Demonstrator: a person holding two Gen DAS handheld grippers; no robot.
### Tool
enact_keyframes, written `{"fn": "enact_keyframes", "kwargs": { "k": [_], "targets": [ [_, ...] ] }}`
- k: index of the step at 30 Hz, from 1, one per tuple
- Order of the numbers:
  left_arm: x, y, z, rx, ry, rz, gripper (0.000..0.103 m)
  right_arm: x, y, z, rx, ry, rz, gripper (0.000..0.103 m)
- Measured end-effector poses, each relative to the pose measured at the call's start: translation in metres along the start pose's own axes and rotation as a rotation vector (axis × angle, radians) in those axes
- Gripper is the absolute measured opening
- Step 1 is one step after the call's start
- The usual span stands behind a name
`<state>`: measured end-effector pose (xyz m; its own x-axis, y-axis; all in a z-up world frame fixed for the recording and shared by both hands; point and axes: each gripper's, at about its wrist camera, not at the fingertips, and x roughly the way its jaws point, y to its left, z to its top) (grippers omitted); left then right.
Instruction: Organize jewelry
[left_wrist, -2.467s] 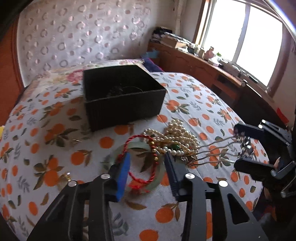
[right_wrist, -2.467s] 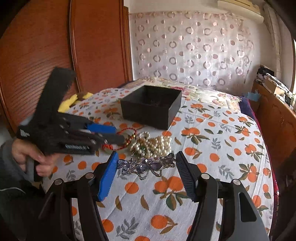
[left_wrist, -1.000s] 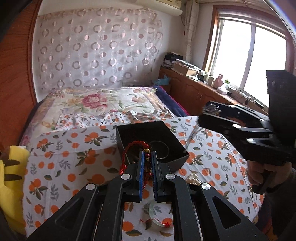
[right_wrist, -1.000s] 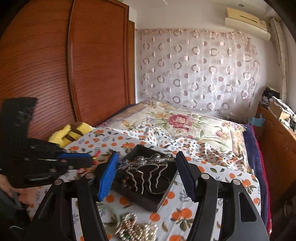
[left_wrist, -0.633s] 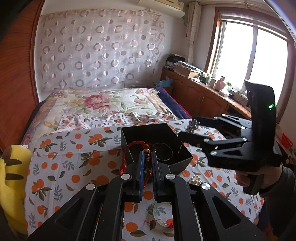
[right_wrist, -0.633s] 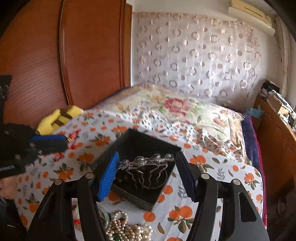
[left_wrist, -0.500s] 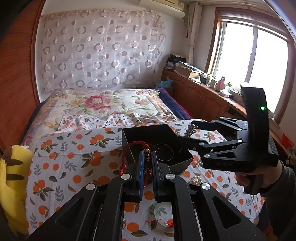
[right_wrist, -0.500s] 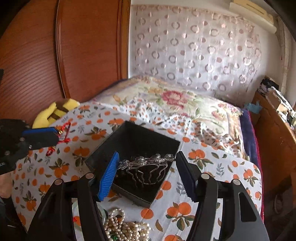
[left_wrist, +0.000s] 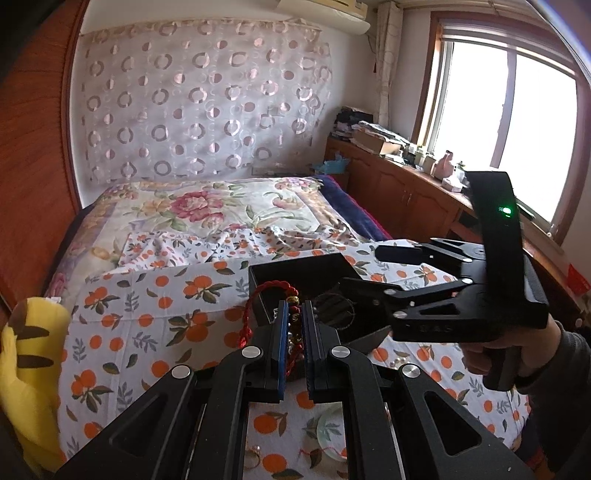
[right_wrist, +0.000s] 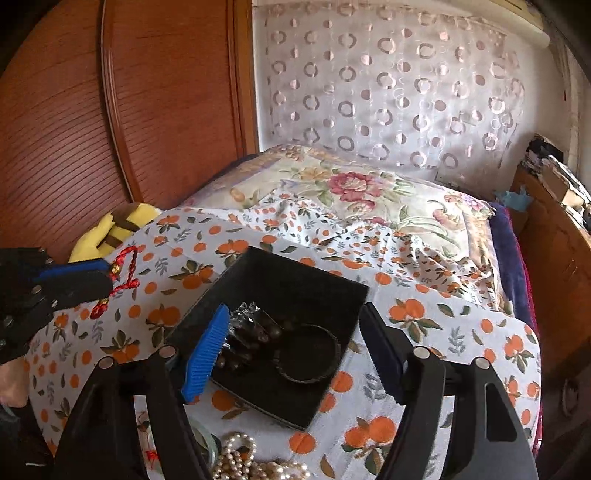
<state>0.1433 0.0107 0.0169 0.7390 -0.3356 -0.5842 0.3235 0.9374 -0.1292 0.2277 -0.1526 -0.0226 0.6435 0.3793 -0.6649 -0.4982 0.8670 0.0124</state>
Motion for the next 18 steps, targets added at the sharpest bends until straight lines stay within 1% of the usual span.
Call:
{"fn": "enact_keyframes", "kwargs": {
  "k": [8,18],
  "targets": [
    [0.034,-0.013,0.015,0.037,0.035,0.002,0.006,-0.015,-0.019,-0.014,0.024,-0.015,-0.035,0.075],
    [0.059,-0.028,0.027,0.069,0.056,0.01,0.007,-0.029,-0.034,-0.04,0.054,-0.019,-0.044,0.075]
  ]
}}
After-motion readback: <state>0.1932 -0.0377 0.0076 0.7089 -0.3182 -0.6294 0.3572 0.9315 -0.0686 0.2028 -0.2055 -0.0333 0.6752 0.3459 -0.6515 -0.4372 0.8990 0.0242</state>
